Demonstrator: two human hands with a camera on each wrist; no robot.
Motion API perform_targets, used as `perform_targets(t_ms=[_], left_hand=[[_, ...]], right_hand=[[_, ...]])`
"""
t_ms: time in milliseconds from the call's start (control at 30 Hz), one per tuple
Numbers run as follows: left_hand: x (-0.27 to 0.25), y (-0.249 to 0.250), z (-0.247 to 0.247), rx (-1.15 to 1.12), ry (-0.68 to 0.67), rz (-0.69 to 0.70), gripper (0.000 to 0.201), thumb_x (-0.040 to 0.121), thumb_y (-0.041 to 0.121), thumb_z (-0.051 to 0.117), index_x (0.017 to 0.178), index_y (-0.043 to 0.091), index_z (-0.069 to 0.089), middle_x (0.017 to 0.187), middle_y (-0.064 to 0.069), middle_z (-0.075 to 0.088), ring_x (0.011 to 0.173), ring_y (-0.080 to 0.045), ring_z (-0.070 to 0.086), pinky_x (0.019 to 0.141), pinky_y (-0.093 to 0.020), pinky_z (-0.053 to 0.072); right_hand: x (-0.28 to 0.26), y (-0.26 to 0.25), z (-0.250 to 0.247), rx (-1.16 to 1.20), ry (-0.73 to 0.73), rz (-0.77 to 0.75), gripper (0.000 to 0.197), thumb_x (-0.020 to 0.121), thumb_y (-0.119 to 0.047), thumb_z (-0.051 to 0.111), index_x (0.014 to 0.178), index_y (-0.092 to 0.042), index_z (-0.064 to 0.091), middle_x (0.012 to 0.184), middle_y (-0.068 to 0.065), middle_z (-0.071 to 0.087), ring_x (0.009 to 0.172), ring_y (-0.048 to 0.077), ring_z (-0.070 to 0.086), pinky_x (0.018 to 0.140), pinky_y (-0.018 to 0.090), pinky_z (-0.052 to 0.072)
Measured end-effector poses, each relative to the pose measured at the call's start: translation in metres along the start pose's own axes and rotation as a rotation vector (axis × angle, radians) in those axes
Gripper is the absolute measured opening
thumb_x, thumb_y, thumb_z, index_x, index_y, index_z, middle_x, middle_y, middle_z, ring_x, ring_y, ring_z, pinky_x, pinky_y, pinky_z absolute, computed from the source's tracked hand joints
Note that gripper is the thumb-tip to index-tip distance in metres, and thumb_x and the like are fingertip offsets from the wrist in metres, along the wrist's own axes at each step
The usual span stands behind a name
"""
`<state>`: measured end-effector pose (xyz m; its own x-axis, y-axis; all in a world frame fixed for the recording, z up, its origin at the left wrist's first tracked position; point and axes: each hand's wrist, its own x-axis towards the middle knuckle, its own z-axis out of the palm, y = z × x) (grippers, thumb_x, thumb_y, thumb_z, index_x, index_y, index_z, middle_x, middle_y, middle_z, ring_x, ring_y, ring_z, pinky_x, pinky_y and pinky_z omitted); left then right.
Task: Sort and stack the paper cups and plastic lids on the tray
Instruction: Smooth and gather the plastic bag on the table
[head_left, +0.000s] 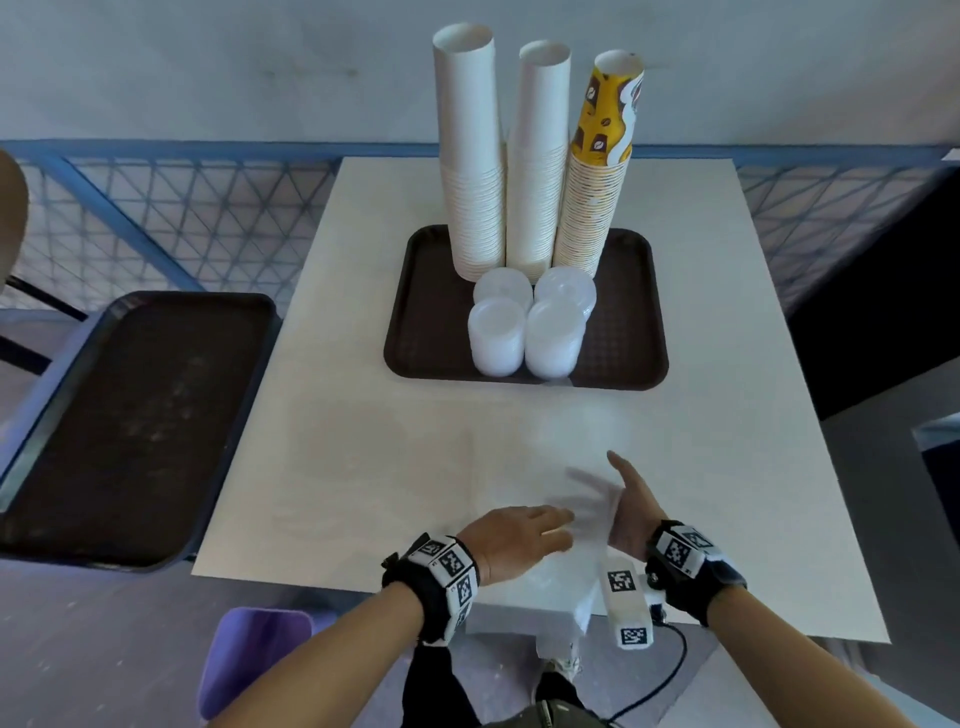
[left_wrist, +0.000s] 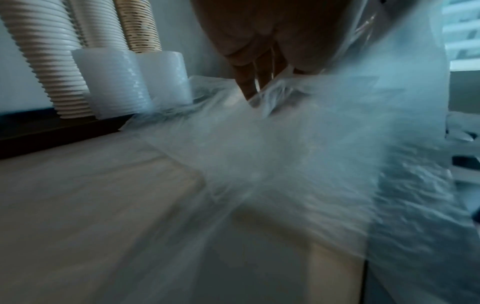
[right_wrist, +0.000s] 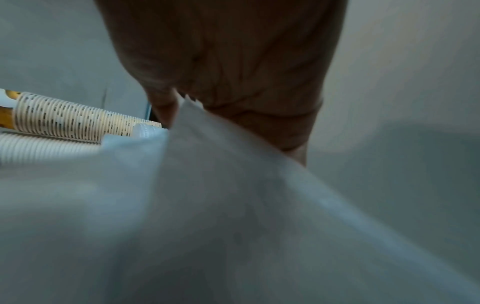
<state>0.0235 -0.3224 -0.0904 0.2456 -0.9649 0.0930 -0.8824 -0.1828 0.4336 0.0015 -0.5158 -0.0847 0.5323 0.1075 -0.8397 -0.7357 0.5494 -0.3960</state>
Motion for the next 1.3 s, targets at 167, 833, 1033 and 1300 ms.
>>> perform_targets(t_ms=[167, 833, 1033, 1300], left_hand=[[-0.004, -0.006, 0.0, -0.038, -0.212, 0.075, 0.056, 0.059, -0.011, 0.074, 0.098, 0.012, 0.041, 0.112, -0.019, 0.065, 0.087, -0.033, 0.067, 0.063, -0.035, 0.057], [-0.098, -0.134, -0.108, -0.251, 0.339, -1.28, 0.042, 0.09, 0.017, 0.052, 0.129, 0.008, 0.042, 0.128, -0.016, 0.048, 0.112, -0.032, 0.053, 0.095, -0.038, 0.041], [-0.112, -0.213, -0.155, -0.165, 0.293, -1.295, 0.047, 0.091, 0.019, 0.052, 0.134, 0.009, 0.038, 0.13, -0.019, 0.045, 0.112, -0.036, 0.053, 0.094, -0.041, 0.043], [-0.088, -0.281, -0.153, -0.024, -0.003, -1.119, 0.06, 0.089, 0.023, 0.054, 0.143, 0.016, 0.027, 0.149, -0.011, 0.023, 0.135, -0.027, 0.03, 0.099, -0.042, 0.041]], right_hand=[[0.005, 0.009, 0.006, -0.122, -0.042, 0.046, 0.059, 0.086, -0.064, 0.037, 0.116, -0.017, 0.059, 0.114, 0.02, 0.065, 0.091, 0.033, 0.066, 0.075, 0.042, 0.053], [0.029, 0.0, -0.004, -0.268, 0.207, -0.137, 0.041, 0.084, 0.012, 0.044, 0.118, -0.009, 0.051, 0.107, 0.02, 0.063, 0.098, 0.032, 0.061, 0.082, 0.039, 0.049], [0.048, 0.009, -0.012, -0.328, 0.438, -0.148, 0.028, 0.086, 0.005, 0.049, 0.11, -0.006, 0.06, 0.062, -0.002, 0.072, 0.062, 0.015, 0.07, 0.099, 0.051, 0.042], [0.044, 0.016, -0.003, -0.214, 0.554, -0.148, 0.035, 0.09, 0.007, 0.04, 0.122, 0.001, 0.052, 0.11, 0.028, 0.055, 0.114, 0.04, 0.053, 0.079, 0.033, 0.053]])
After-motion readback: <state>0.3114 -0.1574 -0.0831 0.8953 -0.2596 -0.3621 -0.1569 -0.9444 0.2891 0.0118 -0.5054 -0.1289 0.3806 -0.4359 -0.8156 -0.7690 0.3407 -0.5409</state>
